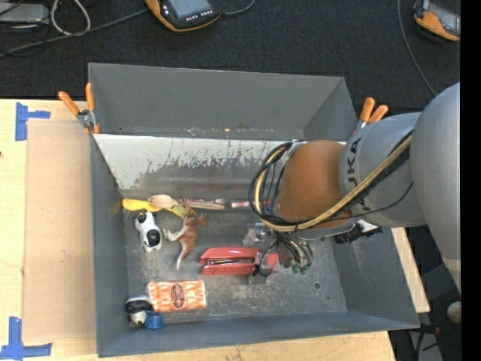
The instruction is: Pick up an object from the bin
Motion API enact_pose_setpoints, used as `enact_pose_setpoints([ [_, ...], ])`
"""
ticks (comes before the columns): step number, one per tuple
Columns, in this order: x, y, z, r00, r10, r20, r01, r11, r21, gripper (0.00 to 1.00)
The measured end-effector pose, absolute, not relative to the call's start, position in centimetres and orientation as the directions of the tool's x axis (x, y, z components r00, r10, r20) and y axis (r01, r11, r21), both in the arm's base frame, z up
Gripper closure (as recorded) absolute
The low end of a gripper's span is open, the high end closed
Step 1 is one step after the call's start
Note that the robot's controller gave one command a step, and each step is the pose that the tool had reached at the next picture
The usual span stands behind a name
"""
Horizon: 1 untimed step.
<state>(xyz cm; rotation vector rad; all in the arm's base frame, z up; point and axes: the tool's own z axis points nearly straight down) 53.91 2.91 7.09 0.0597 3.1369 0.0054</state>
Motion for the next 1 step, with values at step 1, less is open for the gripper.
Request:
enact_pose_setpoints([
  [1,53.91,2.91,7.12,-0.999,0.038,-0.004,0.038,0.999,0.004,1.0],
])
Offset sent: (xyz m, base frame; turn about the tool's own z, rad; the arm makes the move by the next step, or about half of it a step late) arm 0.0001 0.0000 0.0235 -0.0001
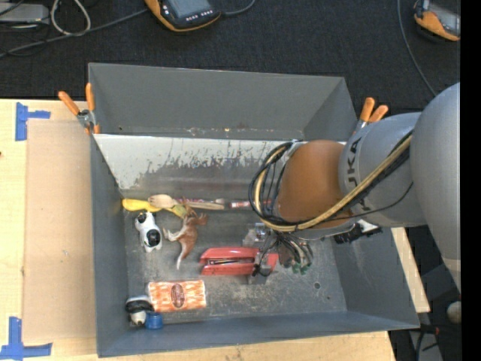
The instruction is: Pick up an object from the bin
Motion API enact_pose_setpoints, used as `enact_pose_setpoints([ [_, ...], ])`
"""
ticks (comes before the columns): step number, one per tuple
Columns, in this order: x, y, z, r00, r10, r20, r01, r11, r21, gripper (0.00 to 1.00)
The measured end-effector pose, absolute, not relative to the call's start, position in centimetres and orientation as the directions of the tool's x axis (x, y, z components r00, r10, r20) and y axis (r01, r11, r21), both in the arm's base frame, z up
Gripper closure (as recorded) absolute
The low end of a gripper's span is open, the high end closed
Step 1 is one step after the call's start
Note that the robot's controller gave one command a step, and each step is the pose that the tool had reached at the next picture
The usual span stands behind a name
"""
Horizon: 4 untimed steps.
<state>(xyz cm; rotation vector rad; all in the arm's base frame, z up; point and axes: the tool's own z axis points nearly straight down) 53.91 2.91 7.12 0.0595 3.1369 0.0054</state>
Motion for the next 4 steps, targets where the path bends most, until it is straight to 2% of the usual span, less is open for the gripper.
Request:
enact_pose_setpoints([
  [1,53.8,2.9,8.6,-0.999,0.037,0.001,0.037,0.999,0.004,1.0],
  [2,53.5,2.9,13.3,-0.999,0.036,0.01,0.037,0.999,0.004,1.0],
  [4,53.4,2.9,20.8,-0.999,0.035,0.013,0.035,0.999,0.003,1.0],
])
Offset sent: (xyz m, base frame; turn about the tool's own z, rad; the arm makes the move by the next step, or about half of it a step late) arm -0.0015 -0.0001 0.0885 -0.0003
